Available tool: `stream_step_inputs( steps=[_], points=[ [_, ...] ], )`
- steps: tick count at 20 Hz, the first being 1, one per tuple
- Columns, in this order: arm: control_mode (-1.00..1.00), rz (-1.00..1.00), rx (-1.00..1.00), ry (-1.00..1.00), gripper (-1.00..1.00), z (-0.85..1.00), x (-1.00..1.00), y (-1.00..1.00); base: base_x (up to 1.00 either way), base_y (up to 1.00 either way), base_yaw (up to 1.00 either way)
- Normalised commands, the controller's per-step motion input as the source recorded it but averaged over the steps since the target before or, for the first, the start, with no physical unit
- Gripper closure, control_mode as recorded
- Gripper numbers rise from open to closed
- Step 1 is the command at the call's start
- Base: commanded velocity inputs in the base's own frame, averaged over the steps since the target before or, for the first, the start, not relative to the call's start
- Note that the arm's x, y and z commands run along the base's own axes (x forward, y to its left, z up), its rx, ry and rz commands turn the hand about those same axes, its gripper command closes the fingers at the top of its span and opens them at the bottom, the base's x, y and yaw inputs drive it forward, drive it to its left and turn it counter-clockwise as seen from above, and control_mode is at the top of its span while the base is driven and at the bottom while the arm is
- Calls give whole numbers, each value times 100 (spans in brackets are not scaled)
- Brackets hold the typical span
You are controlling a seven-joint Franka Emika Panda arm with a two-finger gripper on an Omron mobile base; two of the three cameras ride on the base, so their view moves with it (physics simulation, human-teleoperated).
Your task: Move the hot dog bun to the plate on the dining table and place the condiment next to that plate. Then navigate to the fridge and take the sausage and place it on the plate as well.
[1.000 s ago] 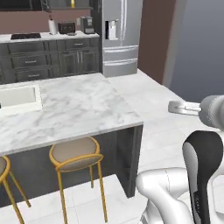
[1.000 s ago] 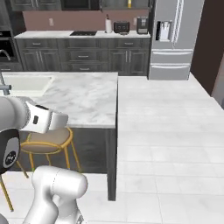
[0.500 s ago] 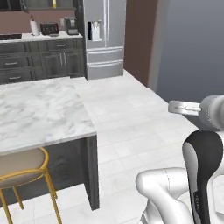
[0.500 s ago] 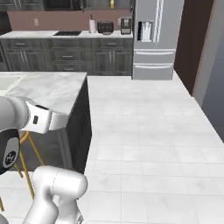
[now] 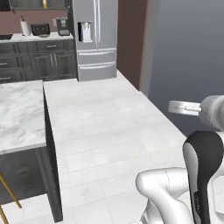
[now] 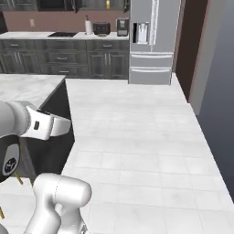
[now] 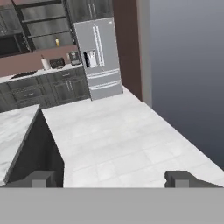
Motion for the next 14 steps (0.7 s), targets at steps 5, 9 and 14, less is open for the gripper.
stream_step_inputs(
  steps=[5,9,14],
  points=[
    [100,0,0,0,-100,0,0,0,87,-80,29],
    [100,0,0,0,-100,0,0,0,100,-62,34],
    [100,0,0,0,-100,0,0,0,100,-56,34]
  ],
)
